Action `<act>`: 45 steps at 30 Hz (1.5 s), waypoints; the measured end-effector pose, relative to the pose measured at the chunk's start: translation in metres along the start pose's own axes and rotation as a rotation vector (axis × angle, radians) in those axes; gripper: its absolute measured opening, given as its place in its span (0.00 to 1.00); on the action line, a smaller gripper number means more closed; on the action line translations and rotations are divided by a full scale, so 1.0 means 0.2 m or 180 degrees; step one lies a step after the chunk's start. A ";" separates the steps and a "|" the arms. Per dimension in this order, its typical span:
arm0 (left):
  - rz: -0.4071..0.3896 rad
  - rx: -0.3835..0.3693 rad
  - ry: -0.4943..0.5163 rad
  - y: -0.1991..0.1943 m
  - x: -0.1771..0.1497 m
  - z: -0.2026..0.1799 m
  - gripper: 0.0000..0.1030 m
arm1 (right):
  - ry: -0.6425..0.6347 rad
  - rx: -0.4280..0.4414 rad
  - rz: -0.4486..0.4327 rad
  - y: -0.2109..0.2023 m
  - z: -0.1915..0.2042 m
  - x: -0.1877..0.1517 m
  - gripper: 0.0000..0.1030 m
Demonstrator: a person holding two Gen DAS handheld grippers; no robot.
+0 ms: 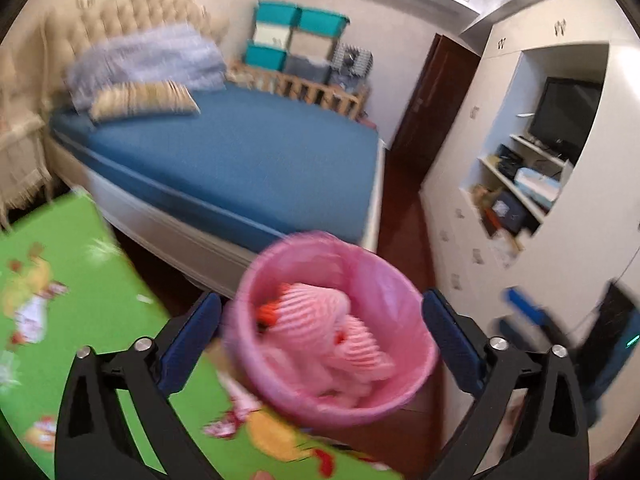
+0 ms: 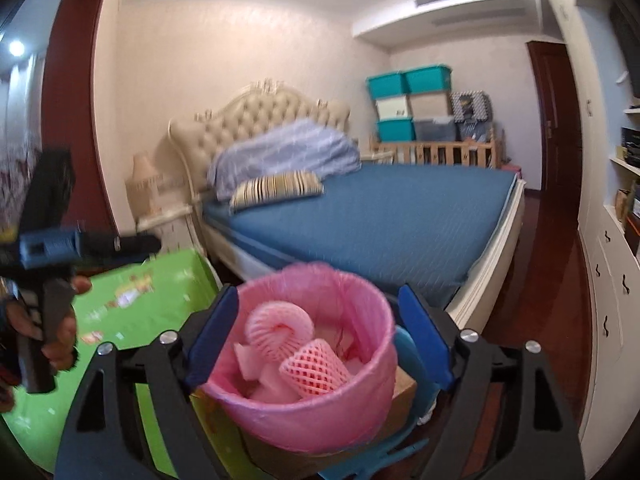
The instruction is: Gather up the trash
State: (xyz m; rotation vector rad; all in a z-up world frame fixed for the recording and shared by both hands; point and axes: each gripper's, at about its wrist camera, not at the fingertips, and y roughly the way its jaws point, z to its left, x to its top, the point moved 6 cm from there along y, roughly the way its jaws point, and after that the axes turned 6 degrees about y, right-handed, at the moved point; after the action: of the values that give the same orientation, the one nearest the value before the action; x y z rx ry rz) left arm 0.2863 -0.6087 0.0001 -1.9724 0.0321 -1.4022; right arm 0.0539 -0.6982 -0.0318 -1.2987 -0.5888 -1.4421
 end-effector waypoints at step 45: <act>-0.0231 0.0792 0.0557 -0.69 -0.66 -0.15 0.94 | -0.0324 -0.0585 0.0395 -0.37 0.35 -0.39 0.96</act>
State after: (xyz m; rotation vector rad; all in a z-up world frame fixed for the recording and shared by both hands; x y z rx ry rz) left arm 0.1570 -0.4679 -0.0278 -1.6594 -0.1293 -1.5426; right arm 0.0033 -0.5846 -0.0637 -1.5336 -0.4414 -1.3581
